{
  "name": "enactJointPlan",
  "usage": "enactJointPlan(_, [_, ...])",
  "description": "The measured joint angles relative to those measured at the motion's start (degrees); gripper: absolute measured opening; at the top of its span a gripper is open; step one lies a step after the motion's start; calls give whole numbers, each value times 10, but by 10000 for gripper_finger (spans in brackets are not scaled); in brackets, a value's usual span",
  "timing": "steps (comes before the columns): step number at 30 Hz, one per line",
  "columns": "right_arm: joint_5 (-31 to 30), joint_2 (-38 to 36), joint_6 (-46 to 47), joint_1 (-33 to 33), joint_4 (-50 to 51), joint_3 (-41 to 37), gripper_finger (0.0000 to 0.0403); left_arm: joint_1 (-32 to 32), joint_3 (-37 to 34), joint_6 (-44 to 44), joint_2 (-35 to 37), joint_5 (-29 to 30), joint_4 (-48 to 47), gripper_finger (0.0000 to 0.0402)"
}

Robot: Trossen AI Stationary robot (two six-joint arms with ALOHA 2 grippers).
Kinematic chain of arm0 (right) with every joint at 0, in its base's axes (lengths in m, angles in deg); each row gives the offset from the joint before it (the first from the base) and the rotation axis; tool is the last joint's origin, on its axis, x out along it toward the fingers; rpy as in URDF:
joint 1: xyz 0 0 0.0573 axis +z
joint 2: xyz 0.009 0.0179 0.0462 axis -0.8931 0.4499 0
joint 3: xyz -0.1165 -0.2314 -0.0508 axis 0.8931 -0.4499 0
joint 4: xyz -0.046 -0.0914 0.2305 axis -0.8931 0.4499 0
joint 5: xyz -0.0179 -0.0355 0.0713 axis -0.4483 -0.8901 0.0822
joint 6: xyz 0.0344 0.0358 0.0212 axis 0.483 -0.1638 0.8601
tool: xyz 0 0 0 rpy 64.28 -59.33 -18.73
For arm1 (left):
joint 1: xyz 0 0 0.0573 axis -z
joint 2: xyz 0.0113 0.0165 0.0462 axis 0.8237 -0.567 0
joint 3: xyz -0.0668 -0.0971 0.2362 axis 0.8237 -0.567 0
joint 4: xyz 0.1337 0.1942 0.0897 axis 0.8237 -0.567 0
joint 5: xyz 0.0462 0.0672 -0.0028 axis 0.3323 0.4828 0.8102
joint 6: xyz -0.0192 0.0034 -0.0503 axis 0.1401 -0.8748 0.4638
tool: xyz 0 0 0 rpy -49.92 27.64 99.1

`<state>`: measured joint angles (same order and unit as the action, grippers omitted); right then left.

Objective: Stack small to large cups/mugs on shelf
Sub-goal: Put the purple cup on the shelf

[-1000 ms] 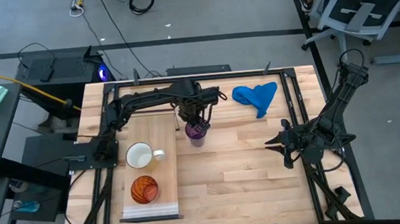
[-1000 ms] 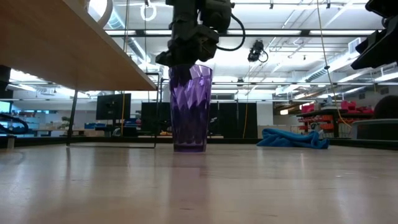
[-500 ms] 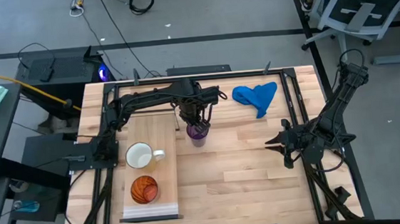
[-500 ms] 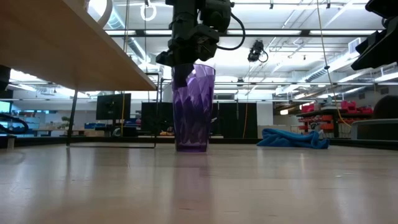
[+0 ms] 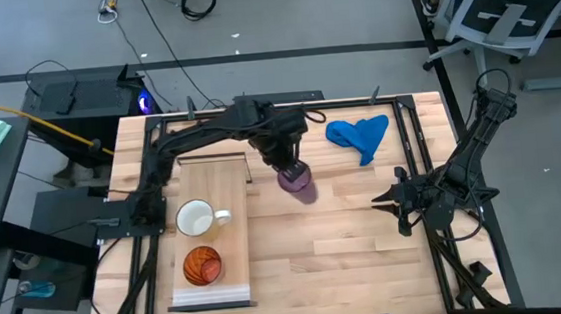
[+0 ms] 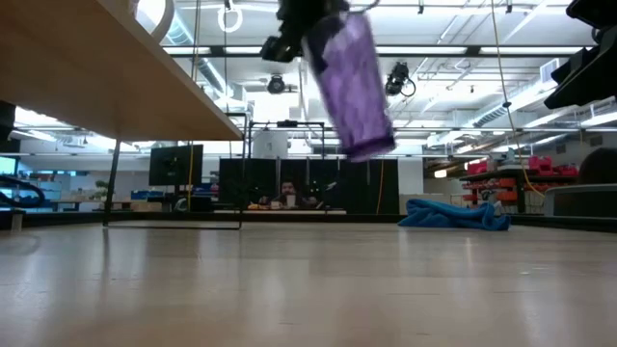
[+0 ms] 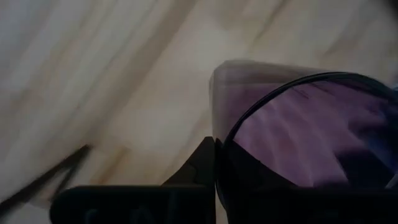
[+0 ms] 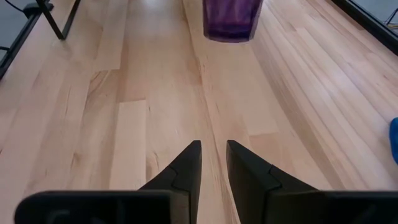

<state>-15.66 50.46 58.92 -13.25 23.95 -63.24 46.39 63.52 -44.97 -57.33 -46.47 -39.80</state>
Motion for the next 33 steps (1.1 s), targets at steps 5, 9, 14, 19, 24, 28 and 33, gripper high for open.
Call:
enactJointPlan(5, [0, 0, 0, 0, 6, 0, 83, 5, 2, 35, 39, -23, -2, 12])
enactJointPlan(9, [0, 0, 2, 0, 7, 0, 83, 7, 5, 52, 65, -15, -21, 12])
enactJointPlan(14, [0, 0, 9, 0, 14, 0, 83, 4, 4, 94, 102, 13, -77, 12])
enactJointPlan(19, [0, 0, 9, 0, 15, 0, 83, 2, 4, 126, 146, 41, -74, 12])
enactJointPlan(24, [0, 0, 11, 0, 17, 0, 83, -1, 3, 174, 195, 86, -73, 12])
enactJointPlan(28, [0, 0, 11, 0, 19, 0, 83, 2, 2, 195, 231, 115, -73, 12])
enactJointPlan(33, [0, 0, 13, 0, 19, 0, 83, 3, 2, 215, 263, 142, -73, 12])
